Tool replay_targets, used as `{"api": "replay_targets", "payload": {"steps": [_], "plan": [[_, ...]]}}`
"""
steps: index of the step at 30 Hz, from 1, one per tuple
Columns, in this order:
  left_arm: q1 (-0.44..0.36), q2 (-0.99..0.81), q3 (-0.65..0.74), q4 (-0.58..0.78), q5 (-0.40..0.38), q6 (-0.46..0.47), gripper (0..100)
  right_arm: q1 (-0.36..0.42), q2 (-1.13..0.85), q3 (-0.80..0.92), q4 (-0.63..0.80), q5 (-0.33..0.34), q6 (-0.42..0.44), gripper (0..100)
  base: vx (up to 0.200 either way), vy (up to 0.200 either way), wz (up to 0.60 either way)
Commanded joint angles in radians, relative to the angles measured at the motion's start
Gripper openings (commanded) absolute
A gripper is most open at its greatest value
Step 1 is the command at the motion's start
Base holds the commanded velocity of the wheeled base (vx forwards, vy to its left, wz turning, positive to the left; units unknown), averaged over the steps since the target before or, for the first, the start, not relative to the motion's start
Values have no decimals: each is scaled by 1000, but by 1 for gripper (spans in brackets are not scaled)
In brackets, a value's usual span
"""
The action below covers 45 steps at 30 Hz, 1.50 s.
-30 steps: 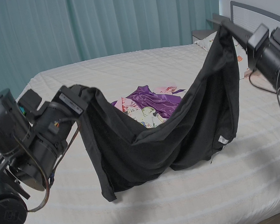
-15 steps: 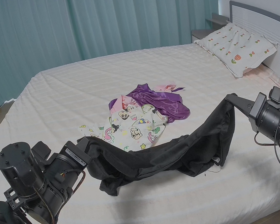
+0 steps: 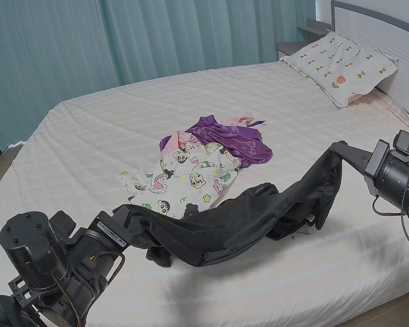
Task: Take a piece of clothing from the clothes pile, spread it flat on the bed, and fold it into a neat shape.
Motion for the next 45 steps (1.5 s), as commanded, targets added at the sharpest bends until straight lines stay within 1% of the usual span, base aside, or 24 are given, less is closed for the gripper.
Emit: {"api": "replay_targets", "payload": {"steps": [1, 10, 17, 20, 22, 27, 33, 36, 41, 42, 43, 45], "plan": [[-2, 9, 9, 0, -2, 1, 0, -1, -2, -3, -1, -4, -2, 0, 0, 0, 0], [-14, 2, 10, -1, -3, -5, 0, -1, -10, -7, -1, -11, -5, 0, 0, 0, 0], [-15, 29, 1, -1, -6, -9, 0, -2, -18, -6, -1, -11, -6, 0, 0, 0, 0], [-46, 41, 10, 0, -6, -8, 0, -2, -21, -6, -1, -11, -8, 0, 0, 0, 0], [-60, 41, 10, -1, -6, -8, 0, -2, -34, -4, -1, -10, -9, 0, 0, -200, 0], [-65, 32, -2, -1, -3, 0, 0, -13, -58, -18, -1, -4, -17, 0, 0, -200, 0], [-65, 31, -45, -3, 10, 26, 0, -28, -67, -43, 13, -7, -107, 0, 0, -200, 0], [-65, 23, -48, -3, 23, 60, 0, -34, -71, -41, 9, -14, -120, 0, 0, -200, 0], [-95, -6, -67, -3, 27, 78, 0, -94, -113, -49, 9, -14, -133, 0, 0, -200, 0], [-95, -6, -67, -3, 27, 78, 0, -94, -113, -49, 9, -14, -133, 0, 0, -200, 0], [-101, -18, -77, -3, 26, 80, 0, -117, -137, -64, 13, -14, -158, 0, 0, -200, 0], [-103, -18, -90, -3, 26, 80, 0, -125, -159, -64, 13, -14, -169, 0, 0, -200, 0]]}}
